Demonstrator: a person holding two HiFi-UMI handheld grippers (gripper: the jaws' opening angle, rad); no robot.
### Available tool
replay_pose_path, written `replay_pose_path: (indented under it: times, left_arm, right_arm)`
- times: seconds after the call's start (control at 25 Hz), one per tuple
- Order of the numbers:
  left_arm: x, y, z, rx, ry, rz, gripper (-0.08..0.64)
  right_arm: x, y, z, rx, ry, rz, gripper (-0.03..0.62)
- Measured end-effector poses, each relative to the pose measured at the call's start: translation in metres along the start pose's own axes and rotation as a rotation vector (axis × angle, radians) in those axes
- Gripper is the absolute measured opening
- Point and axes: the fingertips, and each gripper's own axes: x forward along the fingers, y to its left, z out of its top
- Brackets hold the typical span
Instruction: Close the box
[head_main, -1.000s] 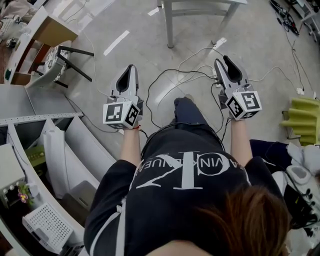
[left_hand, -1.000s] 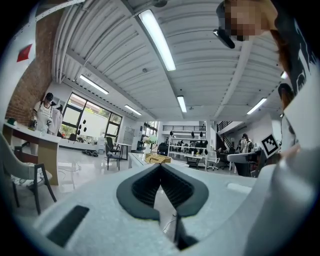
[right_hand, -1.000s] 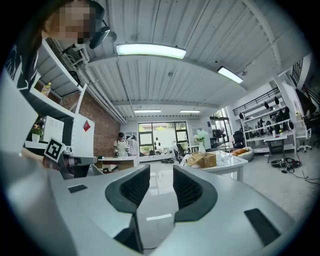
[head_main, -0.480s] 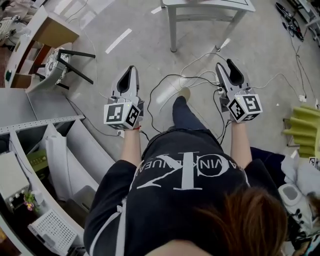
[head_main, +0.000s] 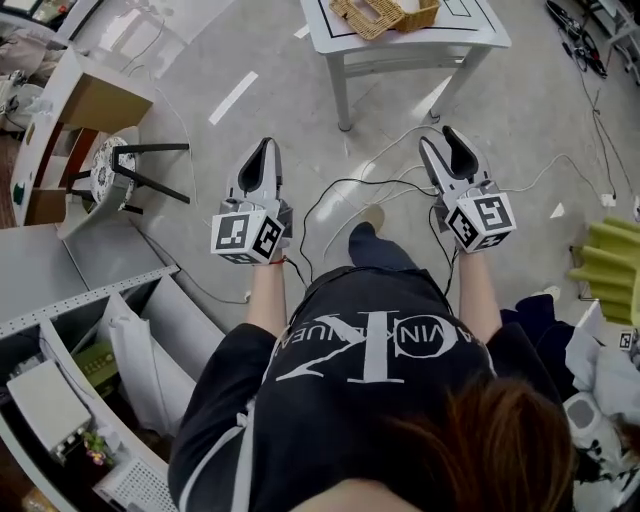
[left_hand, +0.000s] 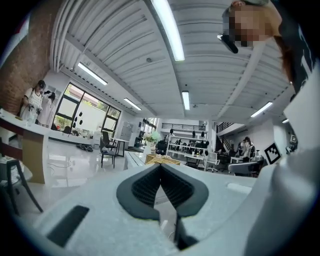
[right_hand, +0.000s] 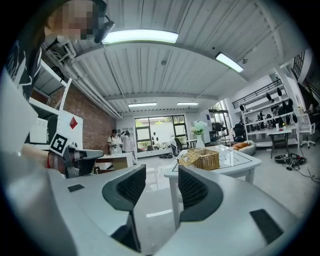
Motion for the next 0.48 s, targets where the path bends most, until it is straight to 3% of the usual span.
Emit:
replay_pose_path:
  times: [0.48]
  left_arm:
    - [0.128,0.014,0.01,-0.001,-0.003,-0.053,0.008]
  right_arm:
    - [0.079,-0.075,0.004,-0.024,0.047,-0.014,0.204]
